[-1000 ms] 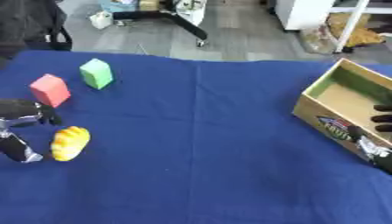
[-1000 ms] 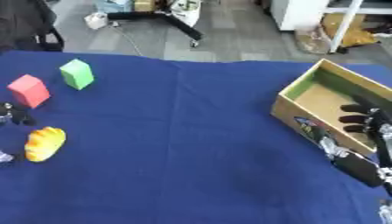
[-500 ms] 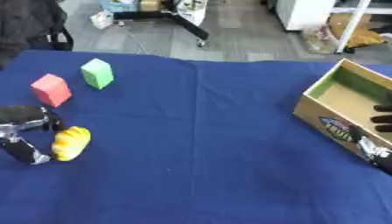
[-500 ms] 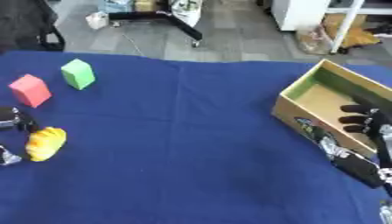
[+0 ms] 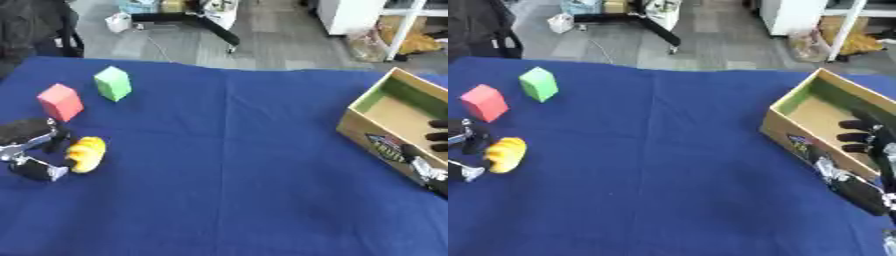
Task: Pick up the objects with one hand, pass them to the other hand, and then place them into the box on the other side of the table.
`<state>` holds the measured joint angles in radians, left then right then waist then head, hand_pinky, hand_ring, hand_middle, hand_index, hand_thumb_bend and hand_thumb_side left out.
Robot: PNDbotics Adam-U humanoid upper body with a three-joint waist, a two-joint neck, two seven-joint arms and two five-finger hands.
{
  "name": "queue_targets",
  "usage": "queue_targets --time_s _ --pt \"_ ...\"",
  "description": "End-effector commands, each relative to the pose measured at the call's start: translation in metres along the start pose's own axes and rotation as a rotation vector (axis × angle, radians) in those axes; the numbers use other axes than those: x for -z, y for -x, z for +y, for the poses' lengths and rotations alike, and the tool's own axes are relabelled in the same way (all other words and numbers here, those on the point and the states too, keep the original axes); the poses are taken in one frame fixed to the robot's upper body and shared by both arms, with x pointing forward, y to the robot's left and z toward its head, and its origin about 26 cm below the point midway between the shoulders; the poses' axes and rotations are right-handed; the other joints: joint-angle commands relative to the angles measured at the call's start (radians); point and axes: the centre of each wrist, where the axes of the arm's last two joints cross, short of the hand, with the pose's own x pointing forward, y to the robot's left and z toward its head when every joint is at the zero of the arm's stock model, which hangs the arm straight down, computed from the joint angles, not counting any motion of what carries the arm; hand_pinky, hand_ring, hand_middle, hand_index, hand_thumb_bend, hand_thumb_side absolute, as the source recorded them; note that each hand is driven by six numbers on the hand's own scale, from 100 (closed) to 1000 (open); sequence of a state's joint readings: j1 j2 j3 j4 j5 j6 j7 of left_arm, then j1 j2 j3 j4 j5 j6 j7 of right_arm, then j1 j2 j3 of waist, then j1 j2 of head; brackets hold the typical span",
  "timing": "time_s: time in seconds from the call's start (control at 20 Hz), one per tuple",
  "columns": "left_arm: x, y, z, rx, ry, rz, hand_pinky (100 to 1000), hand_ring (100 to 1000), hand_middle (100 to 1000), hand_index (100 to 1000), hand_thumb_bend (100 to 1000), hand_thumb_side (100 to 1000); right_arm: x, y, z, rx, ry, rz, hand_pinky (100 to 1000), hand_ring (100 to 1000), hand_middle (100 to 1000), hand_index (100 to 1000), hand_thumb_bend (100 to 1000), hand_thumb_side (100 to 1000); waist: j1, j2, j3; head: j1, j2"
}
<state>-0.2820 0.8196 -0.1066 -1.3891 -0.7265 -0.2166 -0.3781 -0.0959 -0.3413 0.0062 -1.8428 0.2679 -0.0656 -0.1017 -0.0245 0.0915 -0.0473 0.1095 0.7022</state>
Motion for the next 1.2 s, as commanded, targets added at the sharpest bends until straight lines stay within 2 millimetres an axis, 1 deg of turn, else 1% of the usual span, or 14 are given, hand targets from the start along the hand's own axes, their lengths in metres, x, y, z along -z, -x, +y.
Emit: queue_targets --time_s 0.05,0.15,0.3,0.5,0.65,0.8,0.95,1.2 --pt "-0.011 0.002 0.023 -0.033 -0.097 -0.008 549 426 364 487 141 234 0.003 -0.003 -0.008 -0.019 0.010 -0.018 674 712 735 926 435 351 -0.007 -0.020 0.003 -0.001 -0.004" --pt "-0.016 -0.003 0.031 -0.102 -0.170 -0.040 537 415 352 467 157 240 0.003 -0.003 -0.008 -0.021 0.012 -0.017 674 712 735 926 433 349 -0.007 -0.021 0.005 -0.002 -0.004" --pt "-0.020 -0.018 0.042 -0.267 -0.302 -0.140 527 403 338 448 174 246 0.003 -0.003 -0.009 -0.026 0.019 -0.022 674 711 734 925 430 347 -0.007 -0.023 0.011 -0.004 -0.002" --pt "-0.019 -0.046 0.057 -0.450 -0.437 -0.305 524 400 332 438 190 247 0.007 -0.007 -0.011 -0.046 0.014 -0.043 676 713 735 923 430 344 -0.009 -0.027 0.018 -0.016 -0.004" --pt "-0.015 -0.069 0.066 -0.568 -0.481 -0.447 519 398 330 434 189 241 0.014 -0.015 -0.014 -0.080 -0.008 -0.084 680 715 736 920 431 343 -0.013 -0.030 0.020 -0.022 -0.006" --pt "-0.011 -0.092 0.078 -0.641 -0.484 -0.590 516 397 329 432 188 238 0.025 -0.030 -0.018 -0.110 -0.046 -0.152 687 720 739 918 431 342 -0.015 -0.032 0.021 -0.027 -0.007" --pt "-0.009 -0.113 0.086 -0.669 -0.445 -0.715 518 398 329 432 186 239 0.039 -0.052 -0.023 -0.146 -0.106 -0.251 697 727 745 920 430 342 -0.016 -0.033 0.021 -0.032 -0.009" --pt "-0.004 -0.137 0.091 -0.684 -0.355 -0.851 518 397 326 430 187 238 0.058 -0.092 -0.028 -0.183 -0.198 -0.421 713 739 755 916 427 339 -0.017 -0.036 0.021 -0.036 -0.009"
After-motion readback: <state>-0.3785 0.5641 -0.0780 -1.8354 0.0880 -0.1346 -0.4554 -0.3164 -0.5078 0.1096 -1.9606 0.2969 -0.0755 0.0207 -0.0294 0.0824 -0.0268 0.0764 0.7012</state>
